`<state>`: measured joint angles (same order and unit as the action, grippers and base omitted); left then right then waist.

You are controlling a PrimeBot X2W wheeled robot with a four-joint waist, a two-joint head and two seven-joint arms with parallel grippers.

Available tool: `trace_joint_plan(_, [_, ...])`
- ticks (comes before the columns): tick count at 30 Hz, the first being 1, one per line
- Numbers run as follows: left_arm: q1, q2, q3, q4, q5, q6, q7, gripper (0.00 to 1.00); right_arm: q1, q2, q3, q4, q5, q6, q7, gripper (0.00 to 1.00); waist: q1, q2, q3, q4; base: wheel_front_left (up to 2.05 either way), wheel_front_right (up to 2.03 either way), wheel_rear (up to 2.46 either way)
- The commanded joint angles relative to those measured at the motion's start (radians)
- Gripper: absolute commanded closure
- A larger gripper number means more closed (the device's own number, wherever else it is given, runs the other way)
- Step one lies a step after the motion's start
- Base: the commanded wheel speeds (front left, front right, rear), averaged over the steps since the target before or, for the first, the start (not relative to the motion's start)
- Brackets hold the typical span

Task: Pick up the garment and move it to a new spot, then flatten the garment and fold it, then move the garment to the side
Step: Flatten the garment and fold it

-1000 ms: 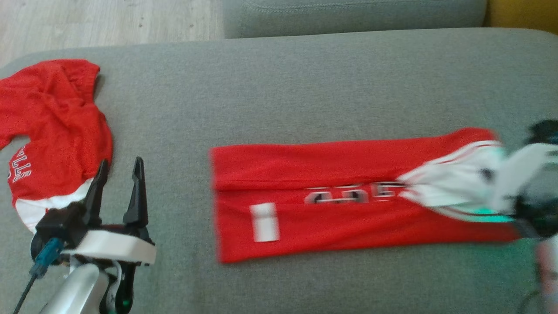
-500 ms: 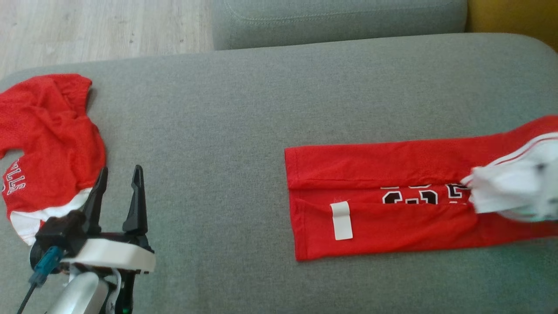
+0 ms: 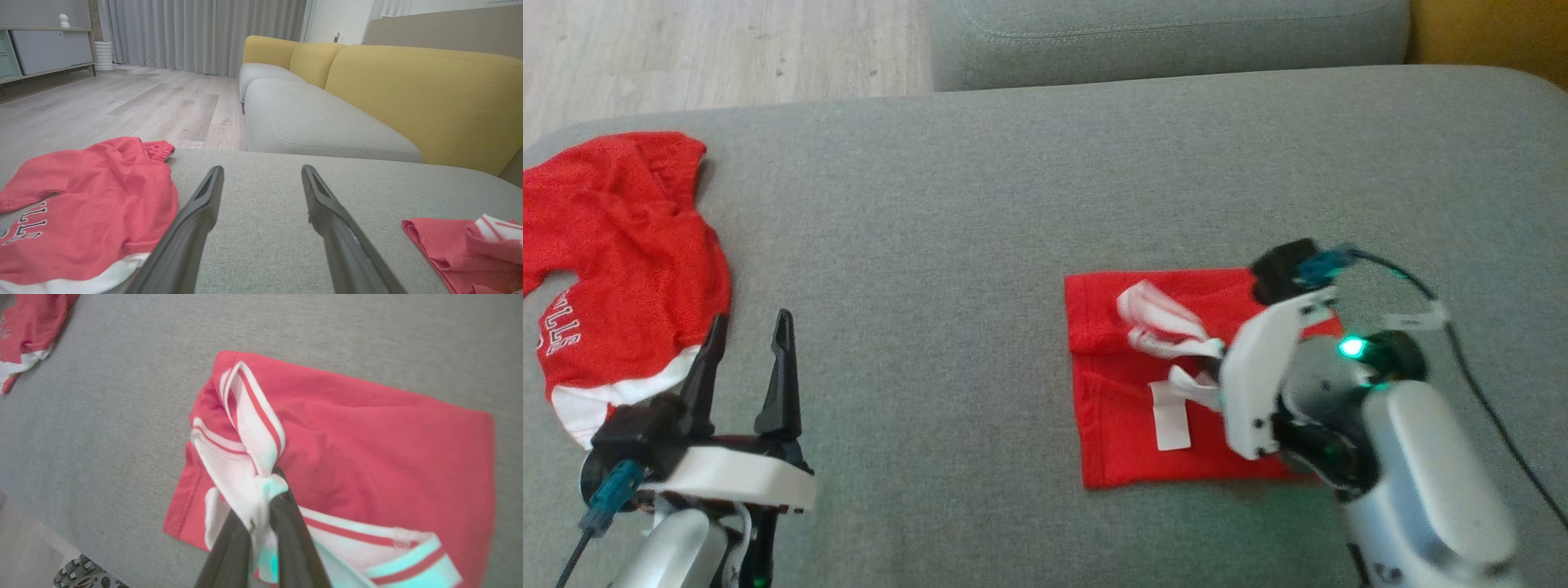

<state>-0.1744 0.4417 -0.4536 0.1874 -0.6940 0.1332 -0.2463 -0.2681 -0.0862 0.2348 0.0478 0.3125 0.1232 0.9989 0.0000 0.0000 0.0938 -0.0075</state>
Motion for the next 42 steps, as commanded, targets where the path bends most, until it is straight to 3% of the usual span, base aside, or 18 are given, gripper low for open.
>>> trace_joint_plan(1, [-0.039, 0.036, 0.037, -0.025, -0.001, 0.002, 0.002, 0.00, -0.059, 0.011, 0.021, -0.030, 0.008, 0.008, -0.013, 1.00, 0.0000, 0.0000, 0.002, 0.003, 0.00, 0.00, 0.00])
trace_joint_plan(6, [-0.061, 0.023, 0.020, -0.008, 0.003, -0.014, 0.002, 0.00, -0.138, 0.035, 0.093, 0.138, 0.043, 0.008, -0.128, 1.00, 0.0000, 0.0000, 0.012, 0.032, 0.00, 0.00, 0.00])
trace_joint_plan(12, [-0.075, 0.016, 0.009, 0.006, 0.006, -0.024, 0.001, 0.00, -0.178, 0.036, 0.094, 0.170, 0.094, 0.008, -0.247, 1.00, 0.0000, 0.0000, 0.009, 0.059, 0.00, 0.00, 0.00])
trace_joint_plan(23, [-0.070, 0.017, 0.014, 0.005, 0.002, -0.020, -0.003, 0.00, -0.119, 0.036, 0.094, 0.130, 0.093, 0.008, -0.219, 1.00, 0.0000, 0.0000, 0.013, 0.051, 0.00, 0.00, 0.00])
trace_joint_plan(24, [-0.071, 0.016, 0.014, 0.005, 0.002, -0.020, -0.003, 0.00, -0.117, 0.036, 0.099, 0.138, 0.101, 0.008, -0.221, 0.72, 0.0000, 0.0000, 0.015, 0.050, 0.00, 0.00, 0.00])
trace_joint_plan(25, [-0.073, 0.015, 0.014, 0.005, 0.002, -0.020, -0.004, 0.00, -0.117, 0.036, 0.104, 0.147, 0.106, 0.008, -0.227, 0.00, 0.0000, 0.0000, 0.017, 0.049, 0.00, 0.00, 0.00])
trace_joint_plan(30, [-0.081, 0.013, 0.014, 0.015, 0.002, -0.027, -0.006, 0.00, -0.139, 0.036, 0.129, 0.172, 0.167, 0.008, -0.307, 0.00, 0.0000, 0.0000, 0.021, 0.049, 0.00, 0.00, 0.00])
trace_joint_plan(37, [-0.068, 0.017, 0.025, 0.025, 0.001, -0.030, -0.009, 0.00, -0.164, 0.036, 0.068, 0.081, 0.269, 0.008, -0.428, 0.00, 0.0000, 0.0000, 0.007, 0.037, 0.00, 0.00, 0.00])
trace_joint_plan(42, [-0.058, 0.022, 0.030, 0.022, 0.001, -0.031, -0.010, 0.00, -0.106, 0.036, -0.074, -0.003, 0.151, 0.008, -0.446, 0.00, 0.0000, 0.0000, -0.006, 0.028, 0.00, 0.00, 0.00])
